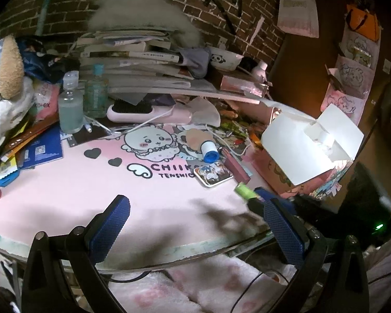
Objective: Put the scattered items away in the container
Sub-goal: 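Carry the green-capped tube into the white box and open the right tool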
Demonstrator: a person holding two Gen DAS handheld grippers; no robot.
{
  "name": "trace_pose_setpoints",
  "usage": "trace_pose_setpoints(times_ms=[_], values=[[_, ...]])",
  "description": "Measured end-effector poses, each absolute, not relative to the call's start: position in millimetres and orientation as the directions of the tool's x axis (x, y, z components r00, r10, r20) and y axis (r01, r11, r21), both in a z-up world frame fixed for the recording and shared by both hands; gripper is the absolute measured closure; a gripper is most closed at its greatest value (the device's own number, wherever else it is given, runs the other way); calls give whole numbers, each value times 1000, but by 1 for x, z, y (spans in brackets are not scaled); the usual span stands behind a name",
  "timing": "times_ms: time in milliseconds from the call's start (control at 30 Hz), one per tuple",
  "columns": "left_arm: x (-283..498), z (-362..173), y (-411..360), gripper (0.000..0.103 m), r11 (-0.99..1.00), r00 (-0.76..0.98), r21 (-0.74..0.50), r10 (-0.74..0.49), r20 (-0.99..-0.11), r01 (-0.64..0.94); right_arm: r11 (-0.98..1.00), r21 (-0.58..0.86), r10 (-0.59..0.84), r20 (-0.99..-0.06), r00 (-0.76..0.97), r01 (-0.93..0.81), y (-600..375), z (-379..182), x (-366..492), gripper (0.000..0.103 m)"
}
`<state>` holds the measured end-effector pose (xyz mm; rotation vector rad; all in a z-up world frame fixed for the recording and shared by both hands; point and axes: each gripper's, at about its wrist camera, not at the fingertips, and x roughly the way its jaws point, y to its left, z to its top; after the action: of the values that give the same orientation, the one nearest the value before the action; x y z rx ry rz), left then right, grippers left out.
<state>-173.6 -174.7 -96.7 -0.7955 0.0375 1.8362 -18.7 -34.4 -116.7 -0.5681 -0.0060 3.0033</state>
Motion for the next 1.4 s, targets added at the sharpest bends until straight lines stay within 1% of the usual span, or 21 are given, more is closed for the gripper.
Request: trace_pose_setpoints(times_ms=[133,200,300,433,567,700,767,867,1067,1267,1333,1367,1400], values=[[-174,-91,-173,0,-402,-186,-348,837,-514,-847,-999,-27,52,-307,-950,-45,-32,-83,-5,92],[-172,-89,-170,0,-401,-190,-340,837,-513,-850,-999,-19,32,-302,-953,-28,-24,-63,2,92],[-168,-86,-164,0,-378,-171,-337,844,-509,-862,-998,-44,64,-325,-944,-52,-1,-36,12,92],[-162,-84,-153,0,-359,-156,-323,844,-513,-876,-988,-72,155,-429,-890,-137,43,-8,17,92],[-161,-85,-144,0,-355,-149,-323,840,-521,-877,-968,-116,251,-552,-795,-225,83,-5,16,92],[-160,-86,-134,0,-351,-138,-318,833,-536,-881,-962,-92,252,-656,-711,-256,117,-15,4,92],[-158,-86,-131,0,-349,-136,-310,828,-543,-885,-964,-56,220,-719,-659,-261,133,-22,-8,92],[-157,-86,-128,0,-343,-133,-302,827,-546,-890,-963,-35,194,-779,-596,-268,144,-29,-17,92],[-158,-87,-124,0,-351,-136,-300,820,-556,-887,-963,-32,171,-842,-511,-269,147,-36,-30,92],[-157,-87,-123,0,-344,-131,-302,824,-552,-889,-960,-21,163,-853,-495,-280,149,-34,-33,92],[-156,-88,-124,0,-343,-130,-301,823,-553,-890,-957,-13,170,-837,-521,-291,149,-28,-29,90],[-156,-88,-123,0,-344,-131,-299,821,-555,-890,-955,-7,175,-821,-543,-297,149,-24,-26,85],[-156,-88,-123,0,-346,-133,-296,820,-557,-890,-954,3,174,-808,-562,-300,149,-20,-23,72]])
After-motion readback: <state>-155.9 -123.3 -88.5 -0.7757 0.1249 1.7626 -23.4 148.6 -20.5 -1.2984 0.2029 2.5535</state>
